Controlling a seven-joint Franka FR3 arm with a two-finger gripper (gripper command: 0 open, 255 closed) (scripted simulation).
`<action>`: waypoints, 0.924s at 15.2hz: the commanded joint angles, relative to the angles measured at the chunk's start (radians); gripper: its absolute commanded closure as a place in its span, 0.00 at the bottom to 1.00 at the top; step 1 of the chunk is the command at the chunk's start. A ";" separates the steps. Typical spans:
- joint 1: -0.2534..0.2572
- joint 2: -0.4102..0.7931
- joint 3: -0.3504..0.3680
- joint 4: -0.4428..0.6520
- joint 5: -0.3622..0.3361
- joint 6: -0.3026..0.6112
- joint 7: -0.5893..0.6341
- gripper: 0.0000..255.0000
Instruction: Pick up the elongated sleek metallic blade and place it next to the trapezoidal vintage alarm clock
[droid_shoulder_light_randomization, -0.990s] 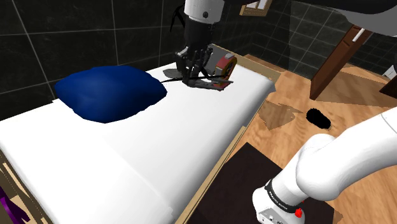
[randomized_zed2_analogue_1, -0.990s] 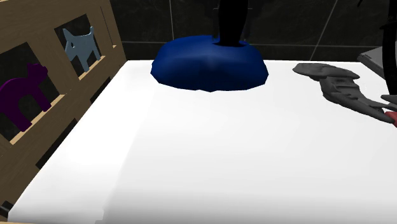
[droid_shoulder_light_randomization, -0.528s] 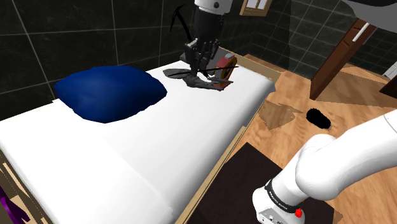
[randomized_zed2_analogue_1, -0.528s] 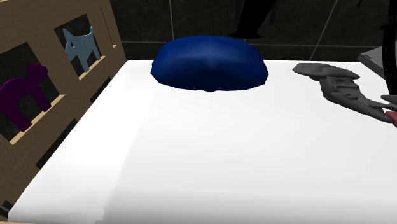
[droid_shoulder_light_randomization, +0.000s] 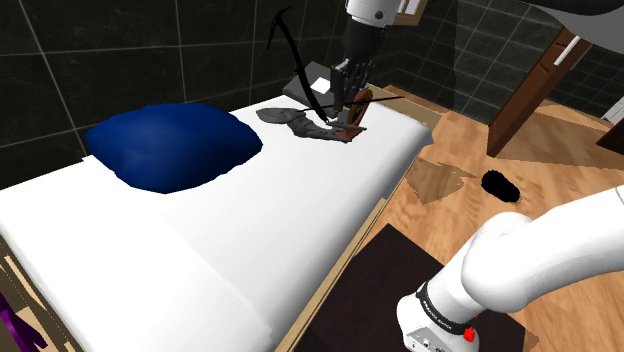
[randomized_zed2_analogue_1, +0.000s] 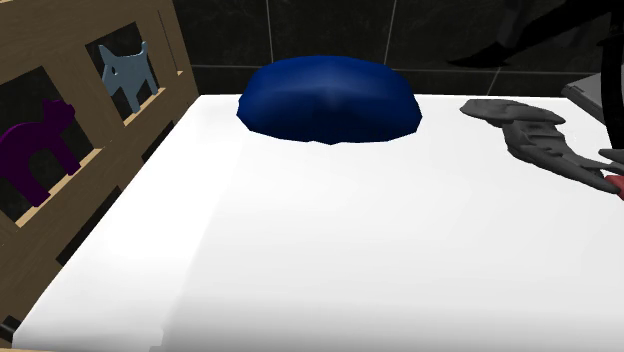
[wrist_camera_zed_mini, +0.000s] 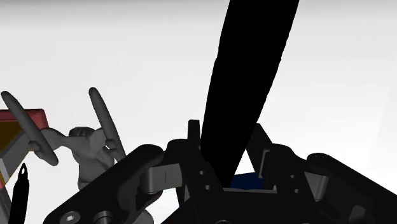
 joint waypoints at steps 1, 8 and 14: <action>-0.015 -0.015 -0.034 -0.013 -0.010 -0.002 -0.049 1.00; -0.074 -0.018 -0.157 -0.019 -0.057 0.005 -0.220 1.00; -0.124 0.022 -0.261 0.019 -0.092 0.015 -0.367 1.00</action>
